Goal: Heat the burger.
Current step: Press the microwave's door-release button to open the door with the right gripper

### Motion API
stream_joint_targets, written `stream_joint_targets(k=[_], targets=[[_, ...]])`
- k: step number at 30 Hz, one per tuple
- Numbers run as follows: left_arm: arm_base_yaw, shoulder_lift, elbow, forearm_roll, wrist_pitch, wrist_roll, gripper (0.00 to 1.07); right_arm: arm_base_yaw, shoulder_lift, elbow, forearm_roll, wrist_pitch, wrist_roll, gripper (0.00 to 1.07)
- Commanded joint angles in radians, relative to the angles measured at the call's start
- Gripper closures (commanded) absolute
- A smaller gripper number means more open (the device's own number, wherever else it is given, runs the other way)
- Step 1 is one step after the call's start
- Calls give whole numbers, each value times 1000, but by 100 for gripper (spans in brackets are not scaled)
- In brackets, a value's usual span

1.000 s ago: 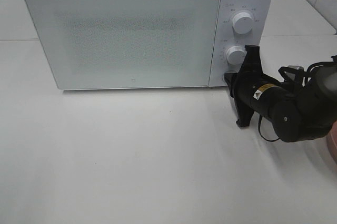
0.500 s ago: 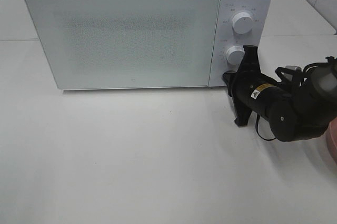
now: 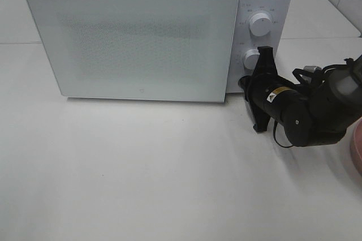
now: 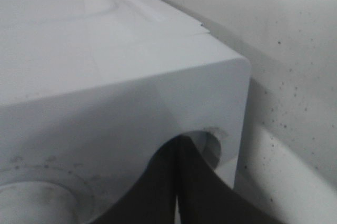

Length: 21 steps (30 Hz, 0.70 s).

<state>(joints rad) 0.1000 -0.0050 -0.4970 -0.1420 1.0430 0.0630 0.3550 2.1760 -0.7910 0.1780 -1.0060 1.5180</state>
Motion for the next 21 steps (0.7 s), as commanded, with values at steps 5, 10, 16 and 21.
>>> stream_joint_targets(k=[5, 10, 16, 21], targets=[[1, -21, 2, -6, -8, -1, 9, -28, -13, -134, 29, -233, -41, 107], [1, -21, 2, -6, -8, -1, 9, -28, -16, -132, 7, -232, -38, 107], [1, -21, 2, -6, -8, -1, 9, -24, -47, -96, 1, -217, -39, 107], [1, -21, 2, -6, -8, -1, 9, -18, -72, -27, -25, -144, -21, 107]])
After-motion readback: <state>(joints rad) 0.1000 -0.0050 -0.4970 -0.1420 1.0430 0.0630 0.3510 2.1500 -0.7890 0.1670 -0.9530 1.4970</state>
